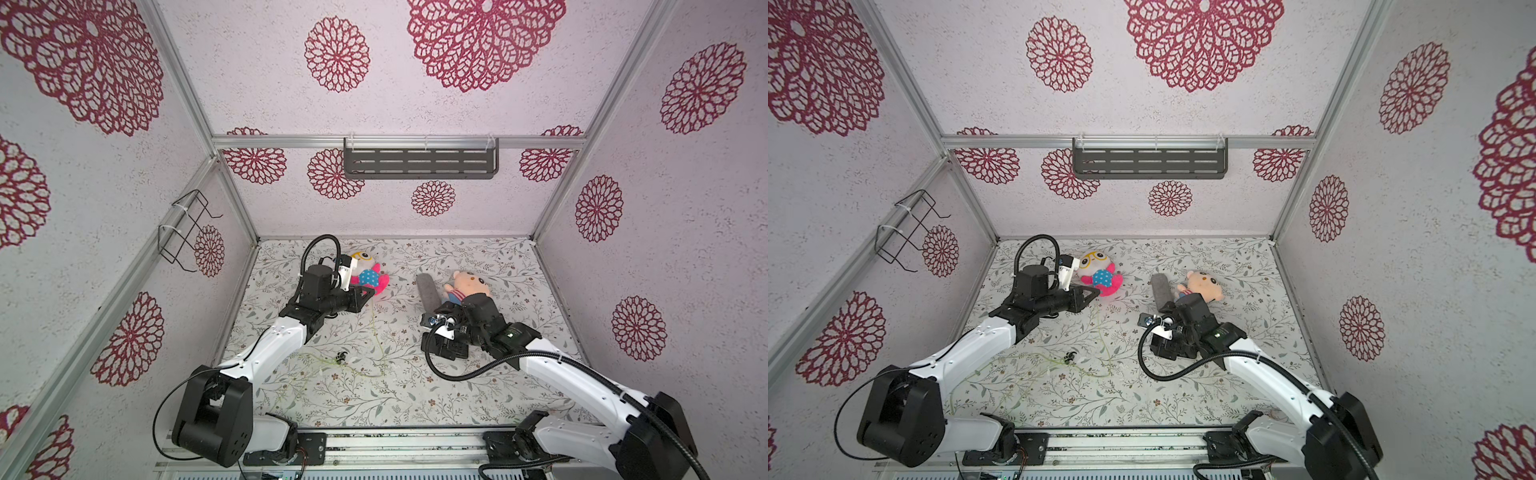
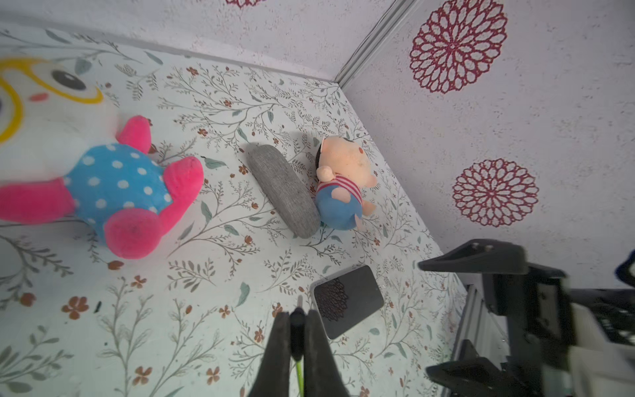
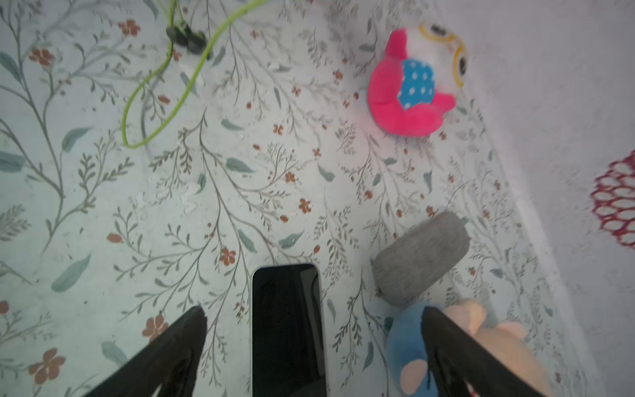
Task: Plug wired earphones into phones
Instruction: Pick up the phone at the center of the board.
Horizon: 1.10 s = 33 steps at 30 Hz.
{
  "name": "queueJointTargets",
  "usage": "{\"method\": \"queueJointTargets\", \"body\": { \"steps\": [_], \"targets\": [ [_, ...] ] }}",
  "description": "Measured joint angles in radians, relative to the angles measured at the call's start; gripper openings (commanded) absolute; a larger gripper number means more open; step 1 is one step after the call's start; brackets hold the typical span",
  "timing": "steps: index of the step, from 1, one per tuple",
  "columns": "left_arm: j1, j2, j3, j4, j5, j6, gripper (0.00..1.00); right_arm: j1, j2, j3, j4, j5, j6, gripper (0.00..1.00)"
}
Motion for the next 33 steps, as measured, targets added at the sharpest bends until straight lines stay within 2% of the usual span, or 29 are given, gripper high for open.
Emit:
{"method": "queueJointTargets", "body": {
  "steps": [5, 10, 18, 33],
  "targets": [
    [0.0, 0.018, 0.027, -0.003, 0.045, -0.084, 0.0, -0.047, 0.12, 0.001, -0.109, 0.036, -0.031, 0.99],
    [0.0, 0.031, 0.034, -0.005, 0.076, -0.126, 0.0, -0.076, 0.201, 0.002, -0.129, 0.049, -0.048, 0.99],
    [0.0, 0.043, 0.044, -0.029, 0.084, -0.133, 0.0, -0.135, 0.337, 0.071, -0.144, 0.008, -0.083, 0.99],
    [0.0, 0.068, 0.061, -0.087, 0.089, -0.119, 0.0, -0.136, 0.496, 0.201, -0.225, -0.044, -0.151, 0.99]
  ]
}}
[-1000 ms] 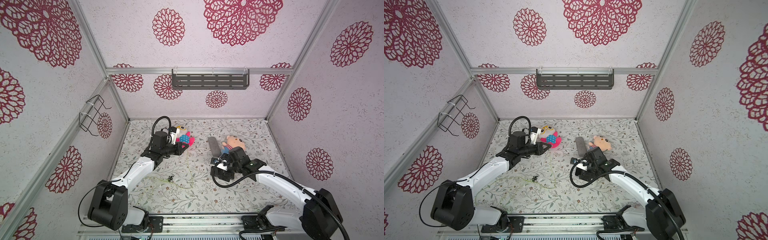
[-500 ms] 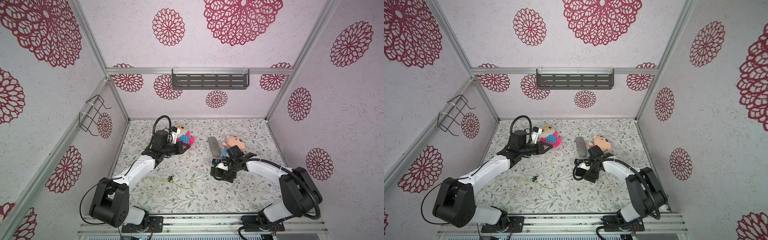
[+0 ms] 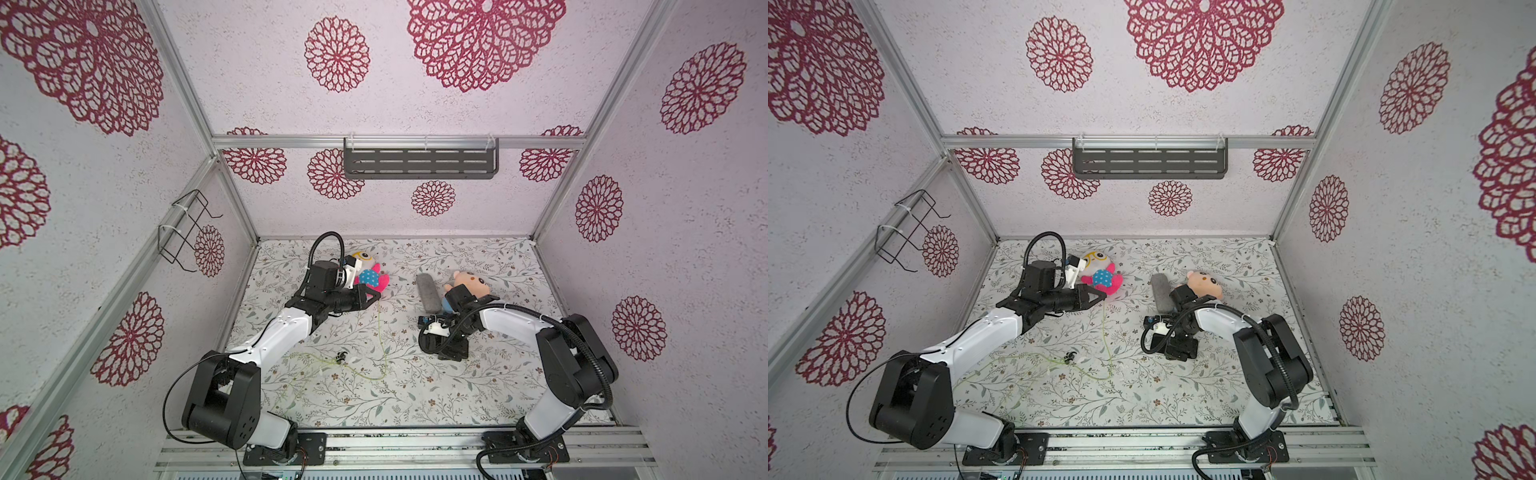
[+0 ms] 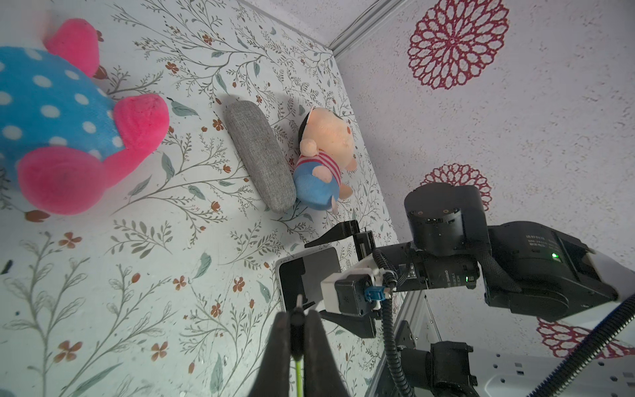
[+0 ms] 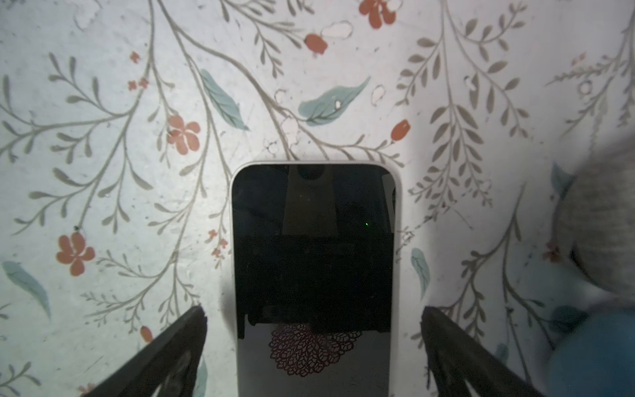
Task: Plug wired earphones into phones
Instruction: Pick up the phone at the center of the board.
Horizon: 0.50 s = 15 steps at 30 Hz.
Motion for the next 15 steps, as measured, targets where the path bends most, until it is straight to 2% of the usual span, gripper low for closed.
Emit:
{"method": "queueJointTargets", "body": {
  "steps": [11, 15],
  "targets": [
    [0.0, 0.0, 0.002, -0.017, -0.014, 0.018, 0.0, 0.006, 0.08, 0.074, -0.066, 0.002, -0.039, 0.97],
    [0.0, 0.0, 0.003, -0.024, -0.019, 0.023, 0.0, 0.024, 0.08, 0.075, -0.063, 0.036, -0.038, 0.88]
  ]
}}
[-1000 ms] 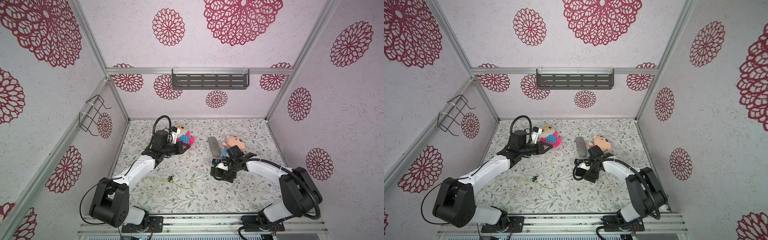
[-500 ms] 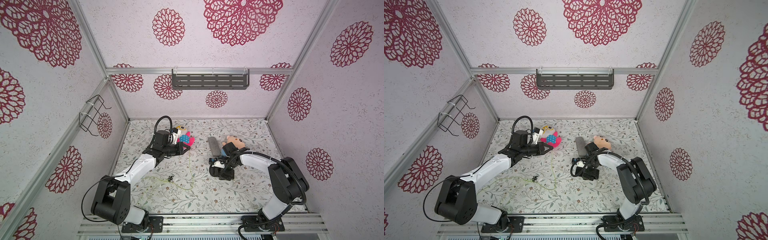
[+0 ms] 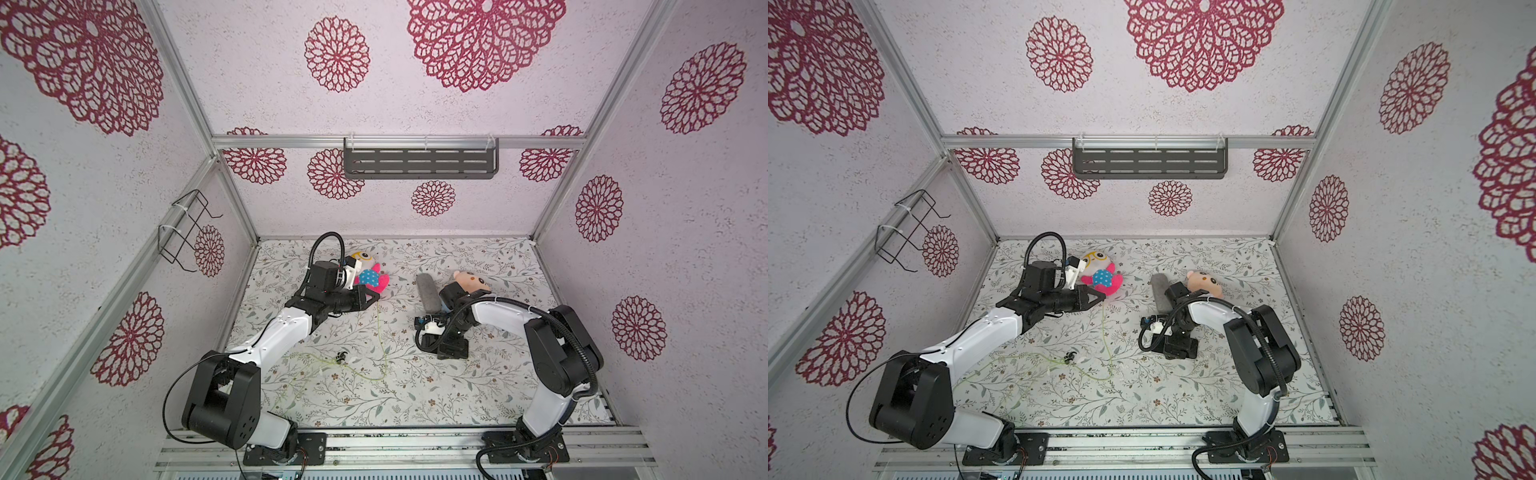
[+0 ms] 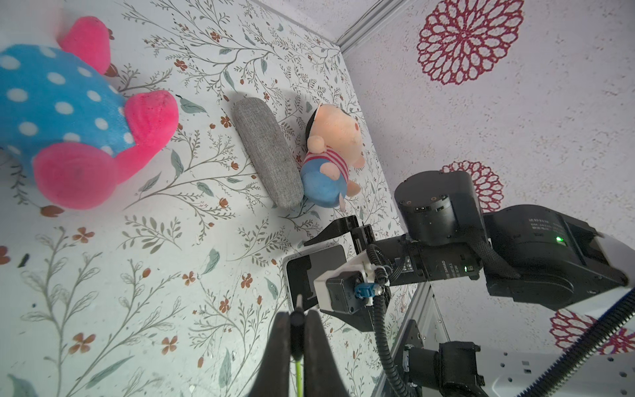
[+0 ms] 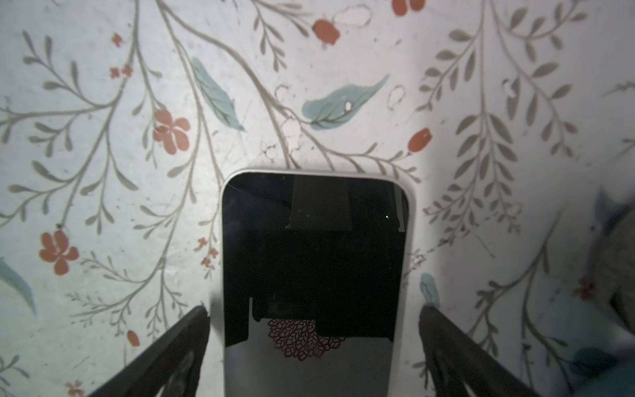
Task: Plug wired earphones into phones
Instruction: Pick up the phone at the center of the board.
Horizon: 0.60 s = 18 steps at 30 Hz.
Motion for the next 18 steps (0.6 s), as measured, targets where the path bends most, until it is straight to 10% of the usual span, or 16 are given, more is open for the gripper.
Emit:
{"method": "queueJointTargets", "body": {
  "steps": [18],
  "targets": [
    [0.0, 0.0, 0.002, -0.024, -0.023, 0.018, 0.0, 0.062, -0.023, -0.024, 0.008, 0.066, 0.03, 0.7]
  ]
}}
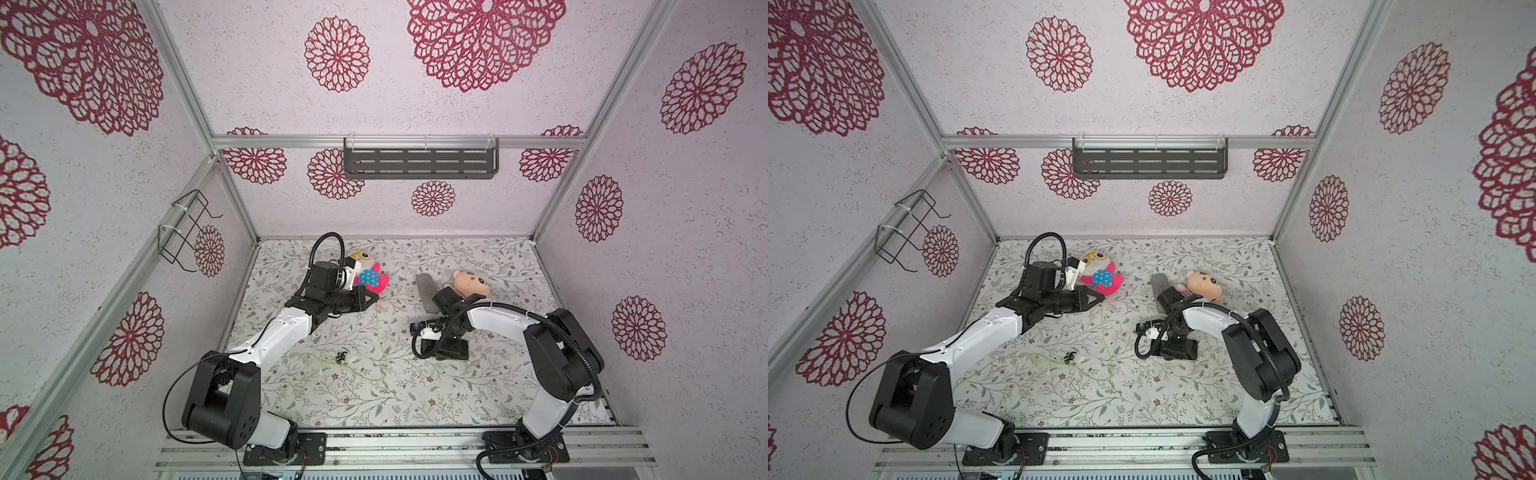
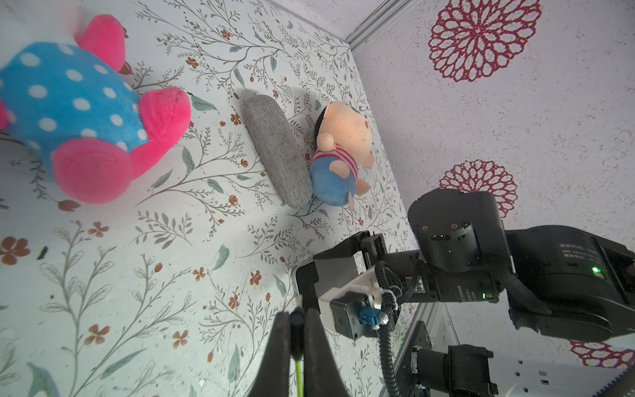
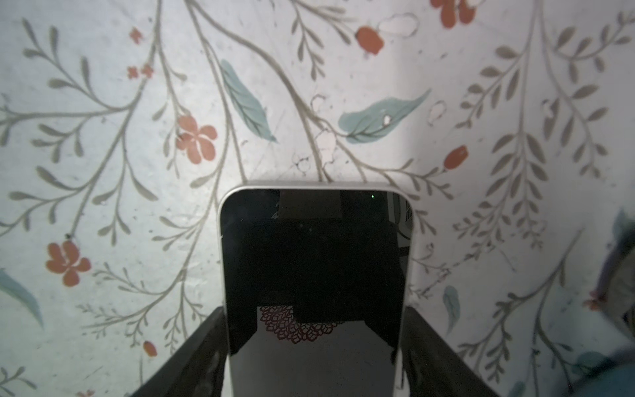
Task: Plug wired earphones into phones
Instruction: Pick up the phone at the center of the board.
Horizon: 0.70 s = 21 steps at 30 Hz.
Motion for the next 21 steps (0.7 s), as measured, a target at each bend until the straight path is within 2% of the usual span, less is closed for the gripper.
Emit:
{"method": "queueJointTargets", "body": {
  "steps": [9, 21],
  "targets": [
    [-0.01, 0.0, 0.011, -0.009, -0.003, 0.007, 0.0, 0.0, -0.073, -0.078, 0.086, 0.002, 0.0, 0.67],
    [-0.121, -0.025, -0.003, 0.082, 0.034, -0.013, 0.0, 0.0, -0.435, -0.315, 0.449, -0.032, 0.062, 0.67]
  ]
}}
